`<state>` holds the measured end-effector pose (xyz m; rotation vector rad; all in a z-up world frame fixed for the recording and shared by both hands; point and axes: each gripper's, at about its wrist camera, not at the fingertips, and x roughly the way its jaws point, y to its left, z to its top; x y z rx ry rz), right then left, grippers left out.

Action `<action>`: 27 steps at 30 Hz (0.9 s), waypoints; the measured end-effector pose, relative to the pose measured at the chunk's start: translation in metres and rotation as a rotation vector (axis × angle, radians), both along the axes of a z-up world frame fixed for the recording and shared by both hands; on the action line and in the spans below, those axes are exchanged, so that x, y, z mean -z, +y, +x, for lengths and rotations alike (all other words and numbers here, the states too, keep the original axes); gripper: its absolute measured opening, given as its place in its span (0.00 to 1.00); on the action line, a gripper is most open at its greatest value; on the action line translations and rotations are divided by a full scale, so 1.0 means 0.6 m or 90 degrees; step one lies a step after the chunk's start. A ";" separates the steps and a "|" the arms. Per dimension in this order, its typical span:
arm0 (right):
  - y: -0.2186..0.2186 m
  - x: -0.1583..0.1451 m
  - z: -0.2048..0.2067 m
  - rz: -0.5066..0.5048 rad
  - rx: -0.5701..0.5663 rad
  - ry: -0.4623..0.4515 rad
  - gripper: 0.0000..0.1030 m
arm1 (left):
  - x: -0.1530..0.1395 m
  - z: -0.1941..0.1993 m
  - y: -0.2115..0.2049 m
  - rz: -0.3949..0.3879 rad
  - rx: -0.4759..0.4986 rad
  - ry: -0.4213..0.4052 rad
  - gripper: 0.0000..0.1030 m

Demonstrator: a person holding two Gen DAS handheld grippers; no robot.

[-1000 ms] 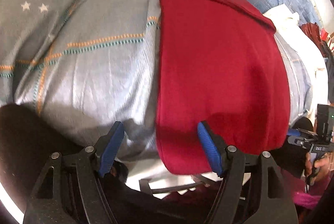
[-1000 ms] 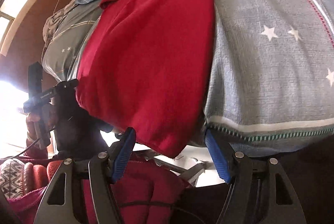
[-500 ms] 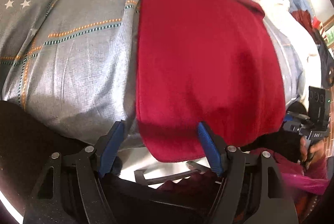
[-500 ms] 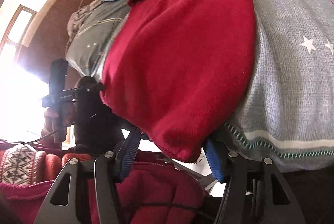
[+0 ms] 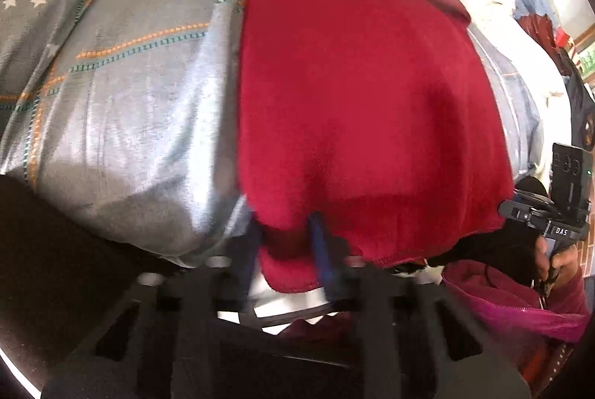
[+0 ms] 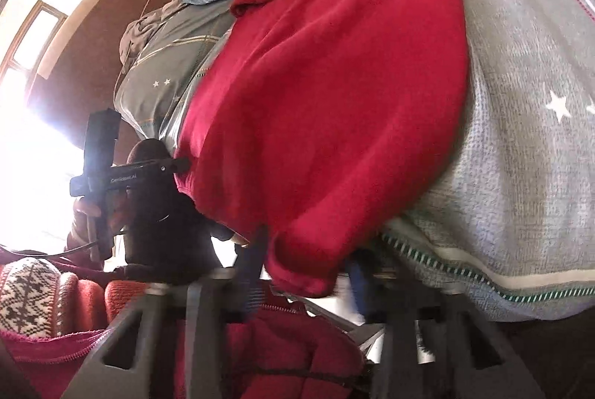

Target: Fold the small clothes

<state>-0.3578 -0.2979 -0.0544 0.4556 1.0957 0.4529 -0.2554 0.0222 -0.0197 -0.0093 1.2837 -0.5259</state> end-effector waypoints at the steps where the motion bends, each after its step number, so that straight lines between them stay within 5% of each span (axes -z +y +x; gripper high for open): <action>1: -0.001 -0.004 0.000 0.003 0.005 -0.006 0.14 | -0.001 0.001 0.000 -0.008 0.000 0.004 0.08; 14: -0.036 -0.156 0.065 0.033 0.053 -0.181 0.13 | -0.156 0.077 0.011 -0.158 0.000 -0.123 0.07; 27: -0.102 -0.222 0.248 -0.032 0.195 -0.247 0.13 | -0.183 0.265 -0.056 -0.170 -0.063 -0.230 0.06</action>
